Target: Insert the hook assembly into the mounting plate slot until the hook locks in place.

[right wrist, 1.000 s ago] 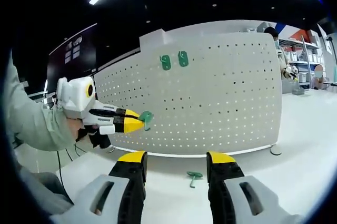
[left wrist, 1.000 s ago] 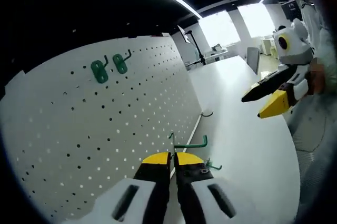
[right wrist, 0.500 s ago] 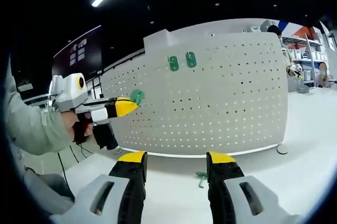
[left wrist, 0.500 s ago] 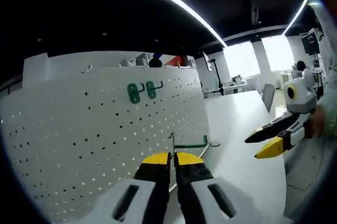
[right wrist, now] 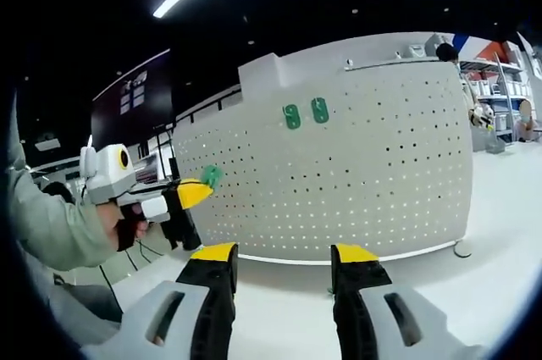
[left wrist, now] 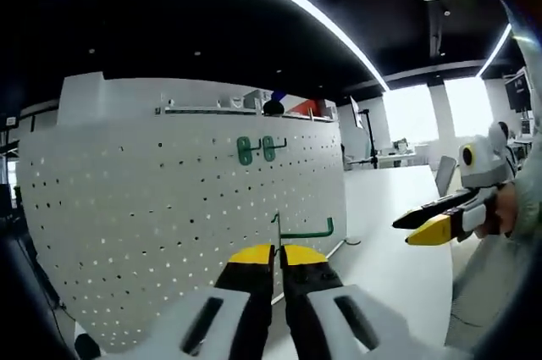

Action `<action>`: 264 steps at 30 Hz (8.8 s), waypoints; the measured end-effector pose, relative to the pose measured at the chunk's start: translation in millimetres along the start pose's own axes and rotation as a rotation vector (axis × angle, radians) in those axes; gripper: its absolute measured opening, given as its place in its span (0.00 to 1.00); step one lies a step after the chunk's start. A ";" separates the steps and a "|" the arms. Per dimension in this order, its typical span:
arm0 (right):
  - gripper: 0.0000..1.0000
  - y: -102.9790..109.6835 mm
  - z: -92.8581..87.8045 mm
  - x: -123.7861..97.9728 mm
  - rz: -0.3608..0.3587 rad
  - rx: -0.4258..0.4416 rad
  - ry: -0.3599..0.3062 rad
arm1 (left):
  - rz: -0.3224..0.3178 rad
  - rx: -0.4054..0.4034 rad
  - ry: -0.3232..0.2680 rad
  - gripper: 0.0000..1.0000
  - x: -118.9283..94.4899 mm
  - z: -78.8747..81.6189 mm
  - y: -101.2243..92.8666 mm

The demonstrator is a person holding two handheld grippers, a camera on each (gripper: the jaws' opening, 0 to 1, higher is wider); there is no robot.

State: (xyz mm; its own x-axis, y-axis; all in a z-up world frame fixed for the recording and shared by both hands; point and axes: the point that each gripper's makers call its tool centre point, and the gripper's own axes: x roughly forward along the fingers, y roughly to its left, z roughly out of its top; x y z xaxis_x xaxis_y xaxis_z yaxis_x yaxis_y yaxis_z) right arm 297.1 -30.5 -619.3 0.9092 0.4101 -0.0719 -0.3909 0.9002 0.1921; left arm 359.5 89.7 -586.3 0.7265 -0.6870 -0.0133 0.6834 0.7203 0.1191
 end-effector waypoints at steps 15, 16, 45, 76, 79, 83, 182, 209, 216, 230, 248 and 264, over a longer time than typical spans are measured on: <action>0.35 36.1 31.5 12.6 0.107 -0.011 -0.051 | -0.032 -0.011 -0.036 0.03 -4.4 14.0 -16.8; 0.34 38.0 33.1 13.3 0.115 -0.009 -0.053 | -0.035 -0.010 -0.040 0.03 -4.7 16.2 -18.7; 0.16 73.7 75.3 24.4 0.263 0.026 -0.121 | -0.127 -0.021 -0.117 0.03 -5.9 43.9 -53.1; 0.01 82.6 80.6 23.0 0.293 0.026 -0.122 | -0.160 -0.024 -0.157 0.03 -8.6 58.6 -66.3; 0.01 82.1 79.8 23.3 0.292 0.012 -0.128 | -0.160 -0.024 -0.151 0.03 -7.7 57.8 -66.7; 0.01 81.2 77.7 23.4 0.287 0.017 -0.120 | -0.160 -0.016 -0.139 0.04 -7.1 55.3 -67.6; 0.01 -74.6 135.9 46.5 -0.198 -0.238 -0.207 | 0.049 -0.056 0.007 0.56 -47.1 -13.2 -21.5; 0.01 -92.1 158.5 89.6 -0.230 -0.254 -0.222 | 0.051 -0.042 0.008 0.56 -46.8 -17.0 -15.0; 0.01 -95.4 161.1 105.0 -0.233 -0.259 -0.213 | 0.059 -0.043 0.011 0.56 -49.3 -19.3 -12.7; 0.01 -107.9 157.5 129.3 -0.254 -0.238 -0.185 | 0.075 -0.042 0.016 0.56 -52.1 -23.8 -7.3; 0.01 -113.3 159.5 141.4 -0.270 -0.253 -0.169 | 0.087 -0.051 0.018 0.56 -54.8 -27.1 -3.5; 0.01 -118.7 154.1 145.1 -0.287 -0.256 -0.150 | 0.097 -0.051 0.020 0.56 -58.4 -28.2 -0.1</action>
State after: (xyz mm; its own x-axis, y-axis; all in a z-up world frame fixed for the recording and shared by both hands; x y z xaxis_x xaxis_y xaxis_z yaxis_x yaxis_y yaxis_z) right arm 497.5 -100.5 -501.8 0.9899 0.1282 0.0598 -0.1242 0.9901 -0.0662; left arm 319.1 132.4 -613.5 0.7901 -0.6125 -0.0238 0.6125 0.7874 0.0700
